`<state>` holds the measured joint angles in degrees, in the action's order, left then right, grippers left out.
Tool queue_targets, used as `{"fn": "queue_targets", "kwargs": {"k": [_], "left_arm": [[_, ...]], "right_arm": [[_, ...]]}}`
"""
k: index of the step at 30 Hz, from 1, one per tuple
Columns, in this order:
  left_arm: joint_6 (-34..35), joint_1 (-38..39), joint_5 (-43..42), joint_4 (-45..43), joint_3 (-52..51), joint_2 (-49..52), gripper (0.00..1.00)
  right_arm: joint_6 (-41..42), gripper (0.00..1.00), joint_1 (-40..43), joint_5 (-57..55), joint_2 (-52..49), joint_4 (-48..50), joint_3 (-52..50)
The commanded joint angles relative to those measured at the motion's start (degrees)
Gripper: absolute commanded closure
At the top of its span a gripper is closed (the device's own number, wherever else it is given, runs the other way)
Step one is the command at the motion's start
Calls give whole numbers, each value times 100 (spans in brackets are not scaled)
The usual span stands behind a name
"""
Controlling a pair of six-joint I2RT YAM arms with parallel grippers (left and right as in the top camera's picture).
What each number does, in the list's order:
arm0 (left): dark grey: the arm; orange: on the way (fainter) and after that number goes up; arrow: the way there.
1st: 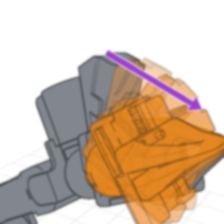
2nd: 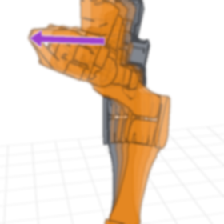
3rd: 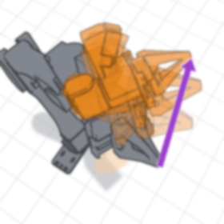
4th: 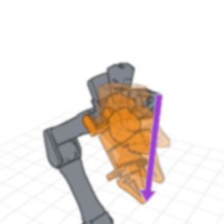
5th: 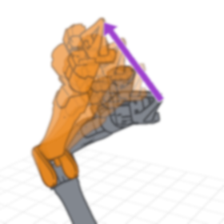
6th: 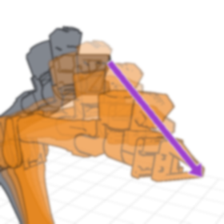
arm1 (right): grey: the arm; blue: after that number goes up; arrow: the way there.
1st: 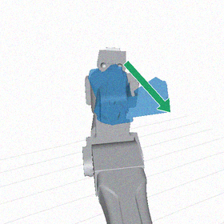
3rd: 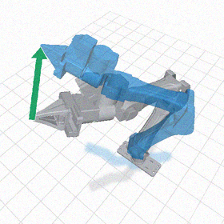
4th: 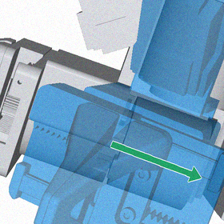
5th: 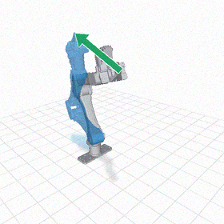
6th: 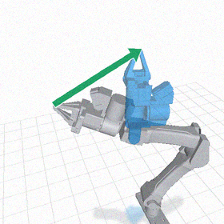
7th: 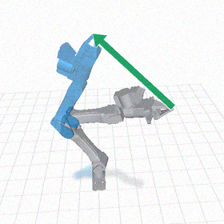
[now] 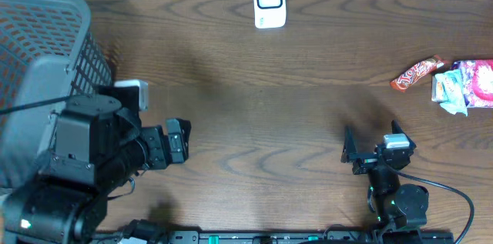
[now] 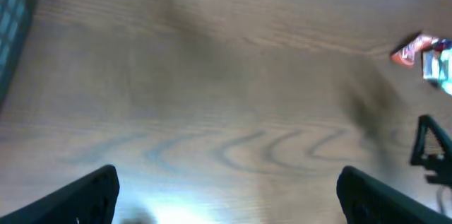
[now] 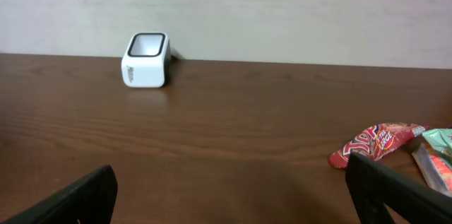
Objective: Scan the item barcode
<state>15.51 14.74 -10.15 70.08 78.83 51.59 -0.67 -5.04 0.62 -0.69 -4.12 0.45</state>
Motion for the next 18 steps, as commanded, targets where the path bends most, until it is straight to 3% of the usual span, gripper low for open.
{"fn": "queue_targets", "kwargs": {"k": [1,10,18], "left_arm": [[-662,7,76,-529,-719,-400,2],[-992,-691,31,-3738,-3910,-2249,2],[-992,-1268,-70,-5571,-6030,-3838,2]], "right_arm": [[39,1,13,37,31,-20,-13],[39,1,13,37,31,-20,-13],[39,1,13,37,31,-20,-13]]}}
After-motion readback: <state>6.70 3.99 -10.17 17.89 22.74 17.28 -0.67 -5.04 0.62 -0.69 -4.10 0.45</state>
